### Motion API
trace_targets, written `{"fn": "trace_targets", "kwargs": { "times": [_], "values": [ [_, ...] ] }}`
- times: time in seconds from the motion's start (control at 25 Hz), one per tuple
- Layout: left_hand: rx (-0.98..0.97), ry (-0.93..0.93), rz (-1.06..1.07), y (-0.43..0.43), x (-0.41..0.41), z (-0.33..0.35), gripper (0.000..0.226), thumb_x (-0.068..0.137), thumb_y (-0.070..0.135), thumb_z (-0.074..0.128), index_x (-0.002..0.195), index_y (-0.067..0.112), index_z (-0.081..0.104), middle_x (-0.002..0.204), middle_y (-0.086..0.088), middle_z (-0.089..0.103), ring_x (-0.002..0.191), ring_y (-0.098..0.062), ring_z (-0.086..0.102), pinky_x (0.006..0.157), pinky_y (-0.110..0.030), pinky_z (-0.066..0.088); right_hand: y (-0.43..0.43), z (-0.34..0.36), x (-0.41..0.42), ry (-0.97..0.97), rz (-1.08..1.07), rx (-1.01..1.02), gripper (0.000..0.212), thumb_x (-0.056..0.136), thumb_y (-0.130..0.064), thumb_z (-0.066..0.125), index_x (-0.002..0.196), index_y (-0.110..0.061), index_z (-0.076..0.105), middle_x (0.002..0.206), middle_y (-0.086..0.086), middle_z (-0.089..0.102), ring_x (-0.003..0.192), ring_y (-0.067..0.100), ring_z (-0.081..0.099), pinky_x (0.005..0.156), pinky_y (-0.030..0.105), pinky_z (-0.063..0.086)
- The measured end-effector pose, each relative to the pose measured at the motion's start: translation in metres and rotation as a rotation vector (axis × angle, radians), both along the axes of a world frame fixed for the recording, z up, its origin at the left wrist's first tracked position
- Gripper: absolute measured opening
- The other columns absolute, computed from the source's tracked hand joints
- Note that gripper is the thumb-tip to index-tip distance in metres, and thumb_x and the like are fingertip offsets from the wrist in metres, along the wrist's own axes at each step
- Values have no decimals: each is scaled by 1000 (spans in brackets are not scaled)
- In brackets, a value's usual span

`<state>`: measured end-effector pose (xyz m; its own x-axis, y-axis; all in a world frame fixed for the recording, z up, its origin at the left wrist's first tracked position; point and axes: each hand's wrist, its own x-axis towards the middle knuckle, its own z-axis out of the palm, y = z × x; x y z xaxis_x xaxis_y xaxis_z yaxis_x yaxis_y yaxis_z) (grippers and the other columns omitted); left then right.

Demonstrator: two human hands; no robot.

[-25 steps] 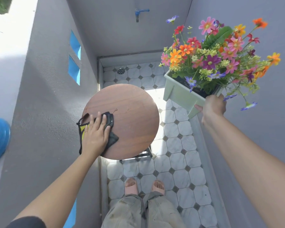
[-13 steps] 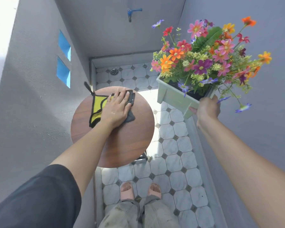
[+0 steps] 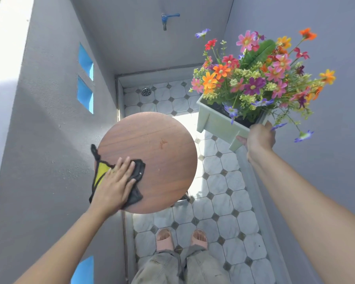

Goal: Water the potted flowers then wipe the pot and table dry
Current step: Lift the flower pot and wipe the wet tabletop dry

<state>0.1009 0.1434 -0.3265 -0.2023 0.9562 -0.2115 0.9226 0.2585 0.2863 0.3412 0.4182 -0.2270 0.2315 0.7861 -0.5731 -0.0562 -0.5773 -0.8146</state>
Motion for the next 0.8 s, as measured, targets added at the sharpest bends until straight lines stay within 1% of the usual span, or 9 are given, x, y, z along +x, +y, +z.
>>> {"fn": "trace_targets", "kwargs": {
  "times": [0.08,0.16,0.24,0.32,0.48,0.52,0.6,0.72,0.8],
  "values": [
    [1,69,230,27,-36,1,60,96,39,27,142,3,40,153,-15,30,143,-32,21,110,-52,29,-1,1,0,-20,-89,-41,41,91,2,42,132,-4,39,100,1,46,110,31,55,59,27,57],
    [18,77,285,76,-48,3,56,98,33,30,146,4,32,156,-14,22,145,-33,14,115,-50,18,-2,6,-2,-17,-117,-48,42,91,3,42,132,-5,39,112,6,49,106,29,57,67,30,59],
    [44,82,248,114,-24,3,52,102,30,31,148,6,27,158,-11,16,147,-29,9,117,-47,12,-2,9,-4,-47,-106,-56,43,91,1,40,133,-8,39,112,6,44,90,27,62,83,35,56],
    [51,99,186,131,10,4,54,102,32,27,149,7,23,159,-9,12,147,-26,6,117,-45,10,-3,12,-5,-54,-110,-62,44,91,0,38,134,-10,39,108,3,39,72,22,61,85,33,55],
    [-21,47,-27,124,93,15,57,101,39,15,152,14,8,158,2,-9,147,-16,-3,115,-41,20,-3,19,-12,-53,-69,-55,41,94,1,38,134,-5,37,93,-7,46,74,2,64,85,12,50],
    [-24,48,-96,122,106,15,58,100,40,12,152,13,9,156,2,-10,147,-16,3,111,-41,25,-4,21,-14,-40,-37,-57,40,95,2,36,134,-3,35,89,-9,44,84,5,64,91,14,48],
    [16,48,-174,119,112,14,62,96,41,12,150,13,20,159,-1,5,144,-19,23,101,-38,36,-5,24,-17,17,-60,-54,40,95,2,31,135,-4,33,96,-6,44,103,22,62,87,25,50],
    [167,88,-234,113,92,12,50,95,41,32,135,18,54,144,-7,48,125,-28,52,84,-37,49,-8,29,-21,-12,-112,-45,46,93,-2,33,137,-13,36,112,-2,42,61,11,57,92,35,52],
    [246,200,-276,102,87,10,41,93,38,45,127,21,61,134,-6,58,111,-29,60,80,-38,48,-9,29,-19,-3,-41,-15,48,92,-2,36,139,-10,33,130,8,46,63,16,55,82,28,56]
  ]
}}
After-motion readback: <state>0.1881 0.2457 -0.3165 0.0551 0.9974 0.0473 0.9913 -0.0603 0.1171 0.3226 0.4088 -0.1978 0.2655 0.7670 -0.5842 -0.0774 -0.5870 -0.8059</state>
